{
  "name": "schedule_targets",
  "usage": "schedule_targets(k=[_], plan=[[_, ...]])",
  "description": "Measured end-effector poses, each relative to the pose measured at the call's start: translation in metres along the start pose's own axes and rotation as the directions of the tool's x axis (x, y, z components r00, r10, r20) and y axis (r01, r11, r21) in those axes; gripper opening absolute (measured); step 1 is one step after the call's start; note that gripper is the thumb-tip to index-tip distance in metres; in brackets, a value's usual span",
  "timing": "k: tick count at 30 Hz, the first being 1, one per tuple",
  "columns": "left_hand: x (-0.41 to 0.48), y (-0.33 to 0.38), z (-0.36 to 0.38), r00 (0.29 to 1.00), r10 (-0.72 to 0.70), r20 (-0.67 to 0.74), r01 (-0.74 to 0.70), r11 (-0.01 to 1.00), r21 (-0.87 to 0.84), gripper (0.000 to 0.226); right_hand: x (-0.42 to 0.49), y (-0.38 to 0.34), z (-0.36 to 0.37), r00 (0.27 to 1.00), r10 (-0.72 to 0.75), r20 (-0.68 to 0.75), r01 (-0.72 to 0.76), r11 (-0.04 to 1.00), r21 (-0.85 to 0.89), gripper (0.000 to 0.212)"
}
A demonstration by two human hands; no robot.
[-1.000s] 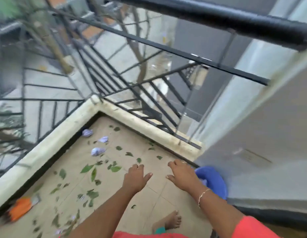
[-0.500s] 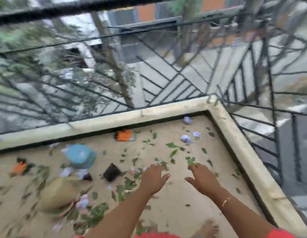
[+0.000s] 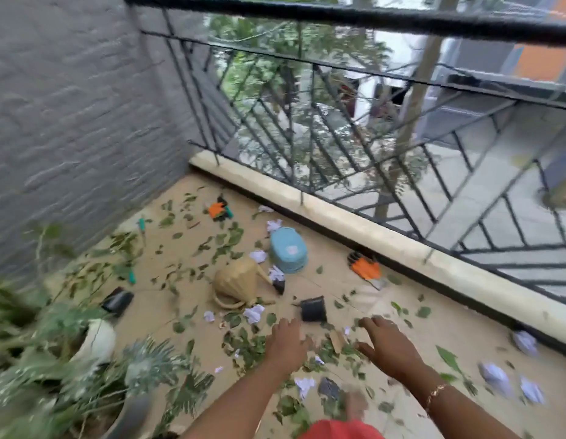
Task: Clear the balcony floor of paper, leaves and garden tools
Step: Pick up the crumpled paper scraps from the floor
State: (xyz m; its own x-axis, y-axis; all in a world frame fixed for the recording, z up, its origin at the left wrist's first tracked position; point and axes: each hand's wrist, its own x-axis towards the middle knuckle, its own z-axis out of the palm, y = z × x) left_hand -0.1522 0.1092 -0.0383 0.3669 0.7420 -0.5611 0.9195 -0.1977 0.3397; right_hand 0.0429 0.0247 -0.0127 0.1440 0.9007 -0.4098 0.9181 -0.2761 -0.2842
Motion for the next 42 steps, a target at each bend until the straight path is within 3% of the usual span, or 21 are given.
schedule_targets(k=[7, 12, 18, 21, 24, 33, 42], plan=[[0.026, -0.031, -0.028, 0.976, -0.193, -0.1, 0.169, 0.963, -0.208, 0.047, 0.092, -0.026, -0.023, 0.965, -0.236, 0.11, 0.248, 0.962, -0.115, 0.047], [0.047, -0.039, -0.054, 0.925, -0.358, -0.129, 0.289, 0.88, -0.376, 0.041, 0.157, -0.035, -0.059, 0.923, -0.358, 0.142, 0.379, 0.908, -0.177, 0.046], [0.061, -0.053, -0.077, 0.839, -0.524, -0.151, 0.331, 0.709, -0.622, 0.037, 0.222, -0.057, -0.09, 0.877, -0.449, 0.169, 0.477, 0.853, -0.209, 0.047], [0.064, -0.069, -0.087, 0.784, -0.601, -0.155, 0.349, 0.633, -0.692, 0.026, 0.241, -0.077, -0.093, 0.846, -0.504, 0.176, 0.532, 0.824, -0.195, 0.046], [0.069, -0.088, -0.099, 0.737, -0.656, -0.162, 0.348, 0.573, -0.742, 0.032, 0.259, -0.097, -0.092, 0.805, -0.556, 0.206, 0.591, 0.78, -0.204, 0.046], [0.107, -0.178, -0.14, 0.659, -0.744, -0.116, 0.373, 0.456, -0.808, 0.039, 0.339, -0.175, -0.082, 0.812, -0.521, 0.261, 0.579, 0.776, -0.251, 0.046], [0.145, -0.325, -0.231, 0.709, -0.703, -0.065, 0.389, 0.466, -0.795, 0.042, 0.435, -0.308, -0.069, 0.857, -0.438, 0.273, 0.497, 0.841, -0.212, 0.049]])
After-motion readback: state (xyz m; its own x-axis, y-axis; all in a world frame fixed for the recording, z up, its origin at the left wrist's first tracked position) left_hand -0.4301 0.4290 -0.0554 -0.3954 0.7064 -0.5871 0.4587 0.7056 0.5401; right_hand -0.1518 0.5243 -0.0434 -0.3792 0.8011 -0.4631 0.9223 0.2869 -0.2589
